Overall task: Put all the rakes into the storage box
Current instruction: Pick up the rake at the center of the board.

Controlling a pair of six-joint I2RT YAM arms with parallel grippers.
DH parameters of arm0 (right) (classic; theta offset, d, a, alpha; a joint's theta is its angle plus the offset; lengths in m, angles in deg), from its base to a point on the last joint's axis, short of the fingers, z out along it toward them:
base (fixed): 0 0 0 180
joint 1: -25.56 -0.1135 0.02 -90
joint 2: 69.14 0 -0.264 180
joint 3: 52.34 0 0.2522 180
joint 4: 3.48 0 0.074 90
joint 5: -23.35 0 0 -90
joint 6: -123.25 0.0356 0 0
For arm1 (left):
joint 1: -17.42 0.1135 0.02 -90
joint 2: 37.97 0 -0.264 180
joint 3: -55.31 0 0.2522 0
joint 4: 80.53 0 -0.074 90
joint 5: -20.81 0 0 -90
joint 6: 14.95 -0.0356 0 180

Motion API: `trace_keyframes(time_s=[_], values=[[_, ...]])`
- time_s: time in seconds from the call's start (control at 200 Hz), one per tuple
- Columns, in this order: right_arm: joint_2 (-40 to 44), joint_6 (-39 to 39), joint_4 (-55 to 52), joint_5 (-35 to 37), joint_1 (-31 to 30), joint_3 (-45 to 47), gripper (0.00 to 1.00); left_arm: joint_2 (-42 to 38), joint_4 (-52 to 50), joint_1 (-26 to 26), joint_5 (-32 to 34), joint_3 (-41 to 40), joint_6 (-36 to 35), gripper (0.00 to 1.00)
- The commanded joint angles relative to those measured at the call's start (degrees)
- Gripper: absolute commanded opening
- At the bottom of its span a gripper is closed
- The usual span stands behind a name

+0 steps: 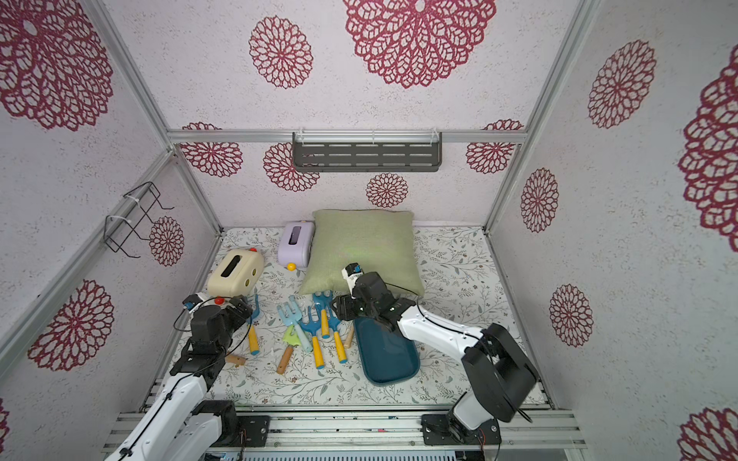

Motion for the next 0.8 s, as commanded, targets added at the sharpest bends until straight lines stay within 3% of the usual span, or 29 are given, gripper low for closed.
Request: trace_keyframes(time_s=[0.0, 0.485, 0.795], values=[[-3.8, -0.3, -4.4, 2.0, -1.9, -4.7, 0.59, 0.2, 1.6, 0.6, -0.7, 0.4, 0.7, 0.97], [-18.7, 0.5, -10.9, 2.2, -5.6, -15.5, 0.39, -1.5, 2.1, 1.0, -0.9, -0.3, 1.0, 0.97], [-23.5, 0.6, -13.2, 2.9, -6.3, -19.0, 0.41, -1.5, 2.5, 1.0, -1.2, -0.7, 1.1, 0.97]])
